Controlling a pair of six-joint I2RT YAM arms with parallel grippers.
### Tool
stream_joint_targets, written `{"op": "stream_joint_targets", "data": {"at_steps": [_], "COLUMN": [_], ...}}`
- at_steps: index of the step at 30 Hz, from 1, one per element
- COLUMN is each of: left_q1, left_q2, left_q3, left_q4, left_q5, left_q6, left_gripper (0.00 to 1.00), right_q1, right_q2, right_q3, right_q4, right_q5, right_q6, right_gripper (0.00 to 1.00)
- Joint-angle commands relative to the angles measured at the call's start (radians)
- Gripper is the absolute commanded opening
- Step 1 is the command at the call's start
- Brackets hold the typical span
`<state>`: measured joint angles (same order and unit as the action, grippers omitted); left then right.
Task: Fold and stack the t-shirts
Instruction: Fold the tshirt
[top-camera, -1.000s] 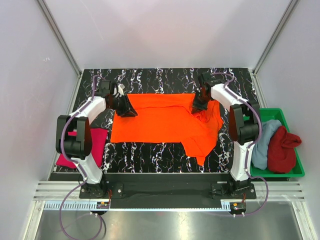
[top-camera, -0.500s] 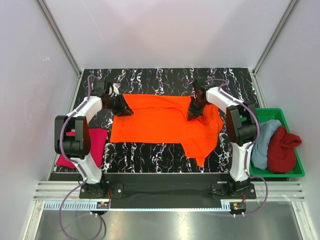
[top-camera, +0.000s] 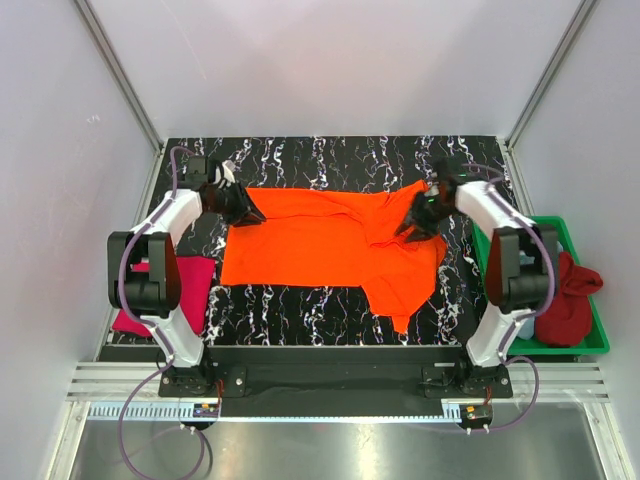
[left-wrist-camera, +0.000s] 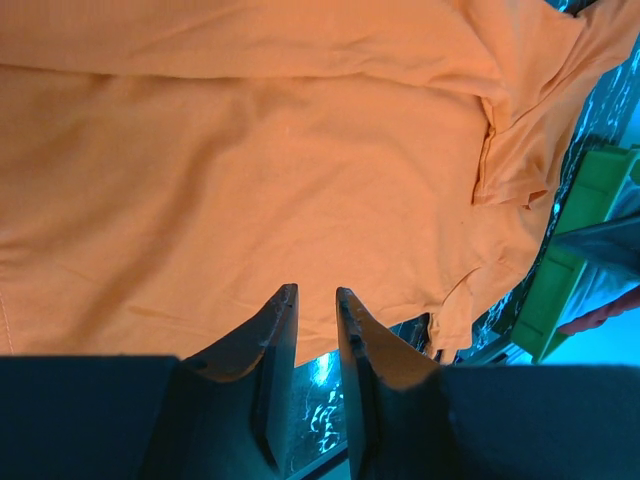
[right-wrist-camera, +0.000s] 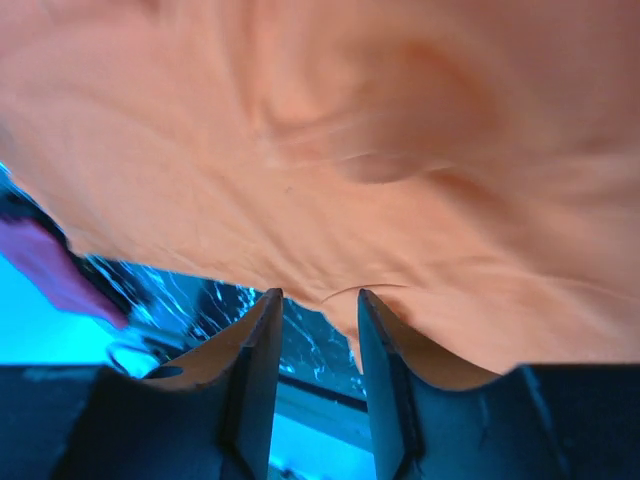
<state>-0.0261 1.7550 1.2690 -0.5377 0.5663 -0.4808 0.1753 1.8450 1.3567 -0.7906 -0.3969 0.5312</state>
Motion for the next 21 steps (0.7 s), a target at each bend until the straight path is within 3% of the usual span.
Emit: {"op": "stream_joint_targets", "data": {"at_steps": [1, 4, 13, 21], "left_q1": [0.005, 0.005, 0.011, 0.049], "left_q2": [0.014, 0.017, 0.161, 0.346], "left_q3": [0.033, 0.036, 0.196, 0.349], "left_q4": [0.030, 0.031, 0.054, 0.126], "left_q5": [0.033, 0.037, 0.032, 0.052], "left_q6": [-0.015, -0.021, -0.065, -0.142], "left_gripper": [0.27, 0.27, 0.31, 0.31], "right_q1": [-0.158, -0.198, -0.221, -0.238], "right_q2": [-0.084, -0.023, 0.259, 0.434], "right_q3": [-0.018, 0.037, 0.413, 0.647], "right_q4": [0.036, 0.102, 0.162, 0.168], "right_q5": [0.006, 0.016, 0.098, 0.076], "right_q6": [-0.052, -0.077, -0.119, -0.169], "right_gripper": [0.44, 0.52, 0.61, 0.60]}}
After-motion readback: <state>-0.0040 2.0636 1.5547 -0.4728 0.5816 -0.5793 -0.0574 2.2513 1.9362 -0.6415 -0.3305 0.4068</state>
